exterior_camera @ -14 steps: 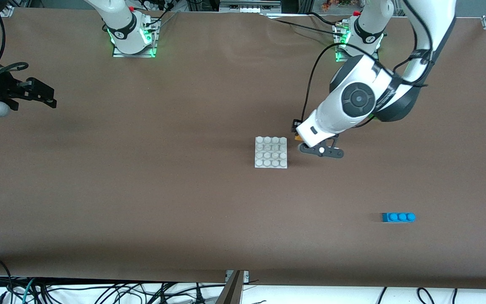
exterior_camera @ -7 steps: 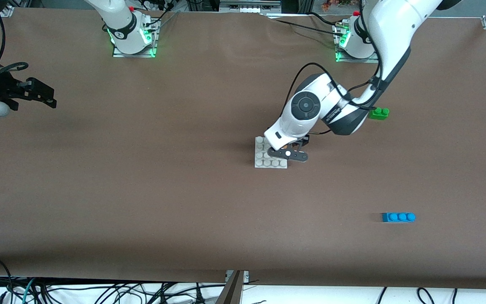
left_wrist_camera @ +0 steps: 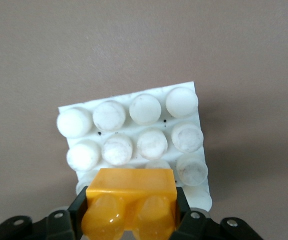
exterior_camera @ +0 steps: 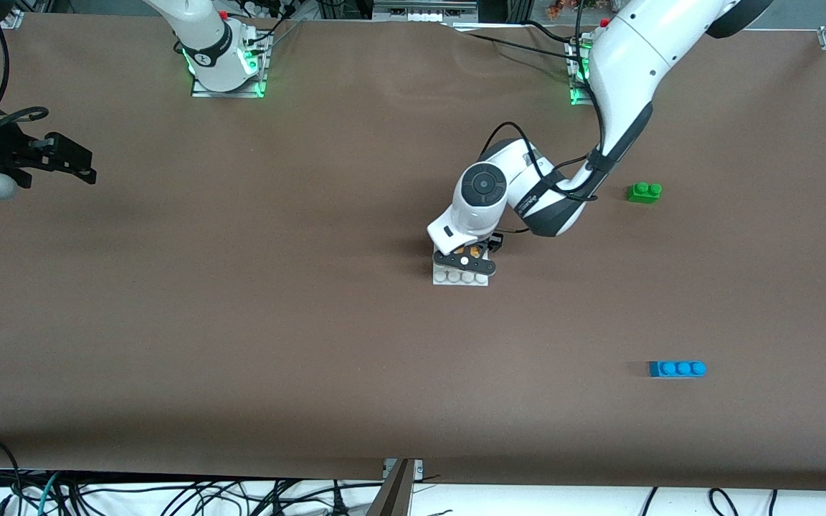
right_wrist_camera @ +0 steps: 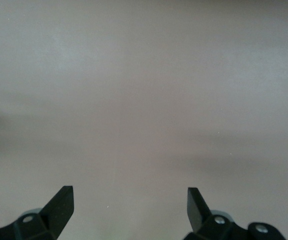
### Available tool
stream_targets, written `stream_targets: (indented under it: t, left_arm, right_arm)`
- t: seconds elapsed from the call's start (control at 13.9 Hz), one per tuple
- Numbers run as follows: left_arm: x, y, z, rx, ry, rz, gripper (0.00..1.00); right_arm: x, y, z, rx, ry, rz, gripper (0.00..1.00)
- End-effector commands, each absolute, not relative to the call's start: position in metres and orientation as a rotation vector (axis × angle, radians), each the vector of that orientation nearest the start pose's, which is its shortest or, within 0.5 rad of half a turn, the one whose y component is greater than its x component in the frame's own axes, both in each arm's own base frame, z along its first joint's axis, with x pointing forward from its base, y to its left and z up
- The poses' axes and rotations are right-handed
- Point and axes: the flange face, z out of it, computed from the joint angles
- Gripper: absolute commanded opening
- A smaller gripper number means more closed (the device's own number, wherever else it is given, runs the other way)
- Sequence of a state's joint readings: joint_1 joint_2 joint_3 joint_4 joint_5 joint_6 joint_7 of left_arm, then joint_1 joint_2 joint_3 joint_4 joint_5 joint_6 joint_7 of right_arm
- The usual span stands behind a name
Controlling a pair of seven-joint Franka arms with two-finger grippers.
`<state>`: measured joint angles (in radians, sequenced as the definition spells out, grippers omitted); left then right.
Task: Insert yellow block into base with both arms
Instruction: 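Carry the yellow block over the white base plate with the left gripper, then press the yellow block onto the base plate studs and open the left gripper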
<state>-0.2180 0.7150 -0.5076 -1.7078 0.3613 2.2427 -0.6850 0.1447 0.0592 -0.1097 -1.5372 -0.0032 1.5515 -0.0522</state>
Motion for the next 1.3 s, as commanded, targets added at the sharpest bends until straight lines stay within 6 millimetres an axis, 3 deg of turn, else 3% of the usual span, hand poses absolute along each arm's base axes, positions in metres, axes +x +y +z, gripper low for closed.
stream_targets:
  t: [0.0, 0.22, 0.58, 0.87, 0.94, 1.01, 1.23]
  left_arm:
    - [0.5247, -0.4176, 0.2007, -3.110, 0.274, 0.113, 0.13]
    - [0.5278, -0.4141, 0.2001, -3.113, 0.160, 0.110, 0.13]
    - [0.5272, -0.4131, 0.1949, -3.110, 0.112, 0.120, 0.14]
    - [0.5277, -0.4124, 0.1949, -3.113, 0.091, 0.124, 0.26]
    - [0.5277, -0.4125, 0.1949, -3.113, 0.082, 0.125, 0.46]
    - [0.5271, -0.4132, 0.1949, -3.112, 0.072, 0.124, 0.99]
    - [0.5302, -0.4129, 0.2015, -3.119, 0.057, 0.112, 1.00]
  right_arm:
    - [0.5709, 0.0194, 0.6084, -3.153, -0.150, 0.063, 1.00]
    - [0.5709, 0.0194, 0.6084, -3.153, -0.150, 0.063, 1.00]
    - [0.5707, 0.0194, 0.6083, -3.153, -0.150, 0.065, 1.00]
    - [0.5707, 0.0194, 0.6083, -3.153, -0.150, 0.065, 1.00]
    - [0.5707, 0.0194, 0.6083, -3.153, -0.150, 0.065, 1.00]
    - [0.5703, 0.0193, 0.6091, -3.153, -0.150, 0.063, 1.00]
    - [0.5709, 0.0185, 0.6084, -3.153, -0.148, 0.063, 1.00]
